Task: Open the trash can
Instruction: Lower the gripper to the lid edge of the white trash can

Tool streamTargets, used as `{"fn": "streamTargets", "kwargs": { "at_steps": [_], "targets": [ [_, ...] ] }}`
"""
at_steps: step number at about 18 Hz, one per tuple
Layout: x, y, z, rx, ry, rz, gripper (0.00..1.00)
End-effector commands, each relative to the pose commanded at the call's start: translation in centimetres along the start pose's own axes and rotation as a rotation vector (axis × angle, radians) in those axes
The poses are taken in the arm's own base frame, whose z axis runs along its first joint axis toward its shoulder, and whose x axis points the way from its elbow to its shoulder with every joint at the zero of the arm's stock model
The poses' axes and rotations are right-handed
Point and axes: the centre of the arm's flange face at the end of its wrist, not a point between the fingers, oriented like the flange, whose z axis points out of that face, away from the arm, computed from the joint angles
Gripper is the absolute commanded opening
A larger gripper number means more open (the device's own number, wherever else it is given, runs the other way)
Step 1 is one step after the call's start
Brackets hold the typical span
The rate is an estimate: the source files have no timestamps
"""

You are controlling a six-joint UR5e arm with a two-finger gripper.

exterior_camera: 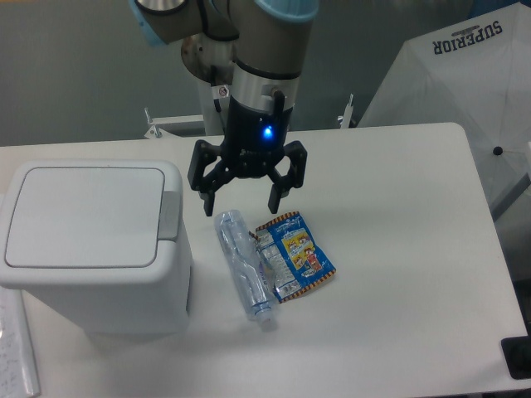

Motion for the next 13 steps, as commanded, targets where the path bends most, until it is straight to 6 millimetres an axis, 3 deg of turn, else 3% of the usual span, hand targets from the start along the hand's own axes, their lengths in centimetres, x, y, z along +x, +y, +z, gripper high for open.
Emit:
{"fn": "streamTargets", "kwargs": {
  "at_steps": [13],
  "targets": [
    [0.7, 0.0, 1.5, -0.025, 0.009, -0.008, 1.00]
  ]
}}
